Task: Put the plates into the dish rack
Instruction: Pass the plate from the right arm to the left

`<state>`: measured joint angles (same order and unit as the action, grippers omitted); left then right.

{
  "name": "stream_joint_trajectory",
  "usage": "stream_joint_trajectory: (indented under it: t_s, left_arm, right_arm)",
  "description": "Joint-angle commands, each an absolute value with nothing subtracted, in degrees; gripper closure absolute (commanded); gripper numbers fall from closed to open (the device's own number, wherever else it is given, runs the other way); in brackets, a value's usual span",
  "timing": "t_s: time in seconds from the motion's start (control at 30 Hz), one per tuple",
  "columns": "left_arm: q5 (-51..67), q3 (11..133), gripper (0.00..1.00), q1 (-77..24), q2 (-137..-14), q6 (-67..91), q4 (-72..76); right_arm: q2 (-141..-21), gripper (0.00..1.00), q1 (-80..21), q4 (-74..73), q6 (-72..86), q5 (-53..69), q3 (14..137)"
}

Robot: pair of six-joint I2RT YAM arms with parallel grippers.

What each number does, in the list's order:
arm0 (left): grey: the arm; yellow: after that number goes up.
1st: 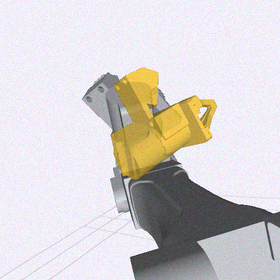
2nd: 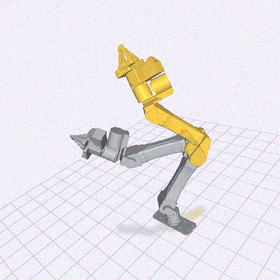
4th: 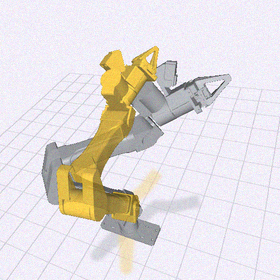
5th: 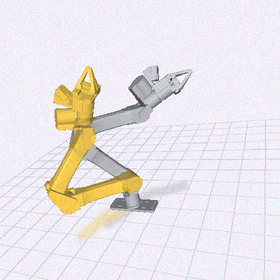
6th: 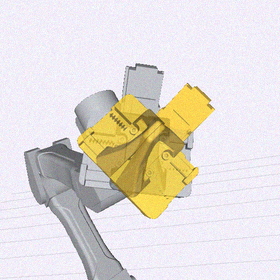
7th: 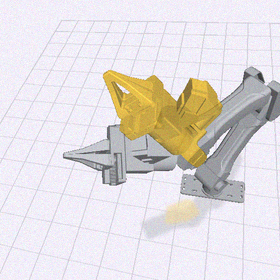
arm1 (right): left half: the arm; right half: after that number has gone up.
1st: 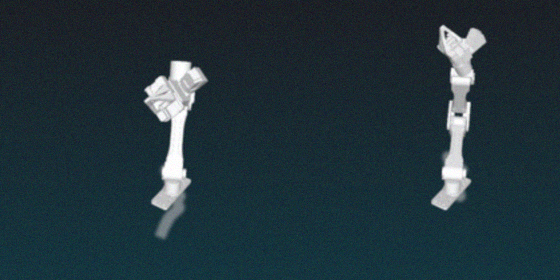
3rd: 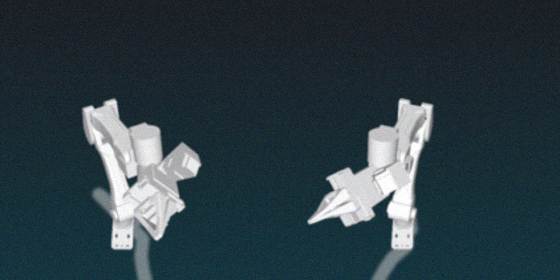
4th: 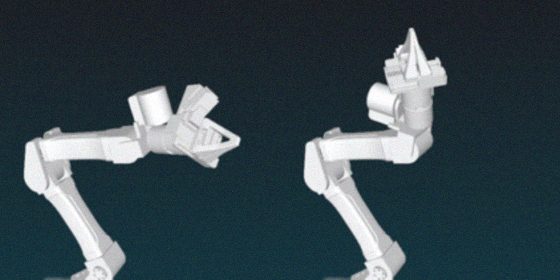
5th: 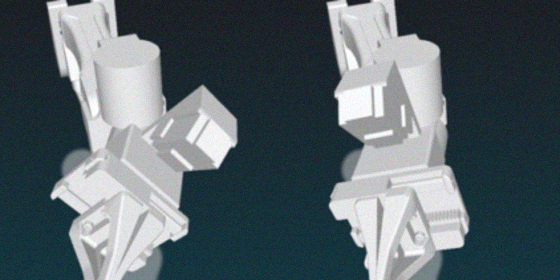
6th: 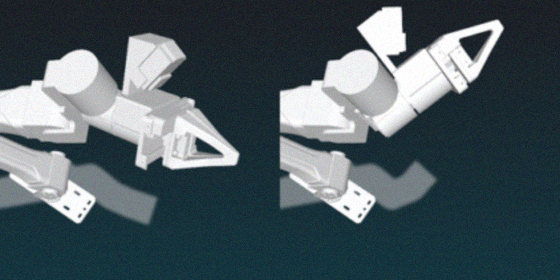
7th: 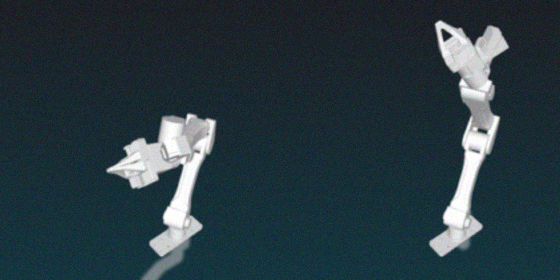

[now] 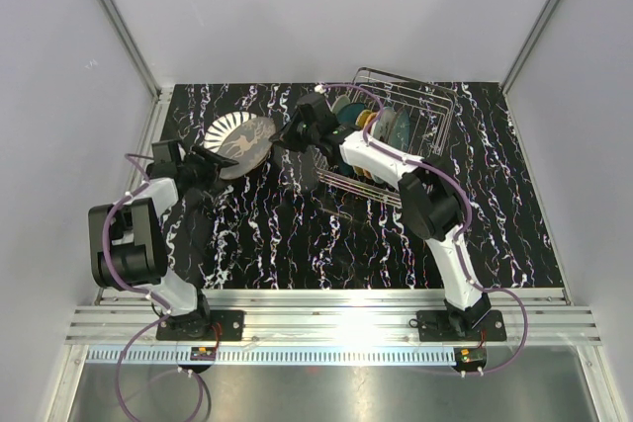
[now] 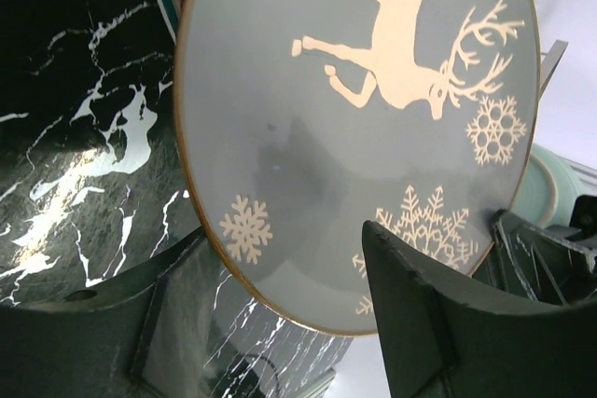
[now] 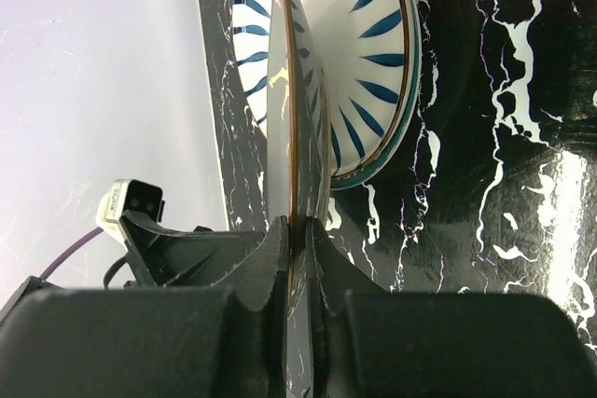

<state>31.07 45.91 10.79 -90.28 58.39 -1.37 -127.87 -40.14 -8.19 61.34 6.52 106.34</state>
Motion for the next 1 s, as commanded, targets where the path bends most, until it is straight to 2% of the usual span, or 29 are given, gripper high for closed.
stream_joint_trajectory:
  t_s: [0.0, 0.23, 0.37, 0.47, 0.5, 0.6, 0.8, 0.97]
  left_arm:
    - [28.57, 49.66, 0.37, 10.99, -90.44, 58.53, 0.18]
    - [26.19, 51.77, 0.41, 10.99, -90.35, 58.97, -1.23]
    - [25.49, 52.47, 0.46, 10.99, -90.44, 59.41, -0.79]
    - [25.4, 53.08, 0.54, 10.9, -90.7, 59.85, -0.7]
    - [25.57, 53.26, 0.6, 10.99, -90.96, 59.94, -0.7]
    - [25.66, 53.88, 0.67, 11.07, -90.97, 60.2, -0.7]
    - [27.77, 53.0, 0.69, 10.99, -89.04, 61.78, 3.59]
    - [31.64, 49.57, 0.7, 10.99, -87.02, 66.26, 13.78]
  right_arm:
    - [-121.29, 1.0, -41.22, -1.41, 62.67, 8.52, 108.1]
    - [-119.45, 1.0, -42.01, -1.85, 60.91, 8.26, 106.44]
    - [-118.48, 1.0, -42.63, -1.67, 60.56, 8.96, 105.12]
    - [-117.78, 1.0, -43.15, -1.41, 60.47, 9.4, 103.72]
    - [-117.51, 1.0, -43.33, -1.06, 60.47, 9.49, 103.19]
    - [-116.46, 1.0, -43.59, -0.44, 61.08, 9.93, 100.99]
    - [-114.87, 1.0, -44.29, 2.28, 62.05, 10.55, 98.0]
    - [-113.91, 1.0, -45.0, 3.16, 62.75, 11.25, 96.68]
